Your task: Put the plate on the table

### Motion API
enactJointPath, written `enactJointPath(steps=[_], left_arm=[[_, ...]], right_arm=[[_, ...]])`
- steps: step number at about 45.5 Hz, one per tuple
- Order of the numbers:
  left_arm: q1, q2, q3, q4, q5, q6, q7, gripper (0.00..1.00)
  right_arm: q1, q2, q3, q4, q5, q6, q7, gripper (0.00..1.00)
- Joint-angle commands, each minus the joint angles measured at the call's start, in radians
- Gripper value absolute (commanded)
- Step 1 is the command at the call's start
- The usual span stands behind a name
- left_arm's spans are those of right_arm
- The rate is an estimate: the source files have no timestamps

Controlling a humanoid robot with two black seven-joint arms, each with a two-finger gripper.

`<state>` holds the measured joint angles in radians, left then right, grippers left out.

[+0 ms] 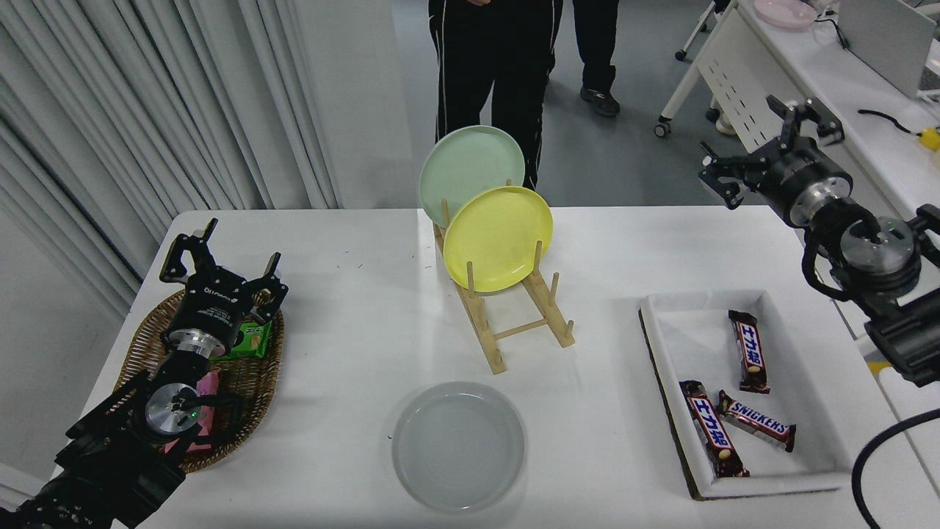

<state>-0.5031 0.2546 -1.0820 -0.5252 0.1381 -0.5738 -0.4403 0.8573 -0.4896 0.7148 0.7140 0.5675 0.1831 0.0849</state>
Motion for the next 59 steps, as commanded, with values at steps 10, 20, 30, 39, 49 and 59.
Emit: enactJointPath(steps=[10,20,30,39,49,59], left_arm=[[0.000,0.000,0.001,0.001,0.000,0.000,0.000,1.00],[0.000,0.000,-0.001,0.001,0.000,0.000,0.000,1.00],[0.000,0.000,0.001,-0.001,0.000,0.000,0.000,1.00],[0.000,0.000,-0.001,0.001,0.000,0.000,0.000,1.00],[0.000,0.000,-0.001,0.001,0.000,0.000,0.000,1.00],[0.000,0.000,-0.001,0.001,0.000,0.000,0.000,1.00]], right_arm=[[-0.152,0.066,0.097,-0.116,-0.027,0.145,0.030,0.99],[-0.178,0.157,0.101,-0.221,-0.087,0.165,0.045,0.99],[-0.187,0.233,0.109,-0.242,-0.179,0.153,0.078,0.99],[-0.195,0.256,0.111,-0.240,-0.299,0.147,0.085,0.99],[-0.195,0.276,0.120,-0.240,-0.307,0.130,0.093,0.99],[-0.195,0.295,0.118,-0.238,-0.308,0.127,0.093,0.99]])
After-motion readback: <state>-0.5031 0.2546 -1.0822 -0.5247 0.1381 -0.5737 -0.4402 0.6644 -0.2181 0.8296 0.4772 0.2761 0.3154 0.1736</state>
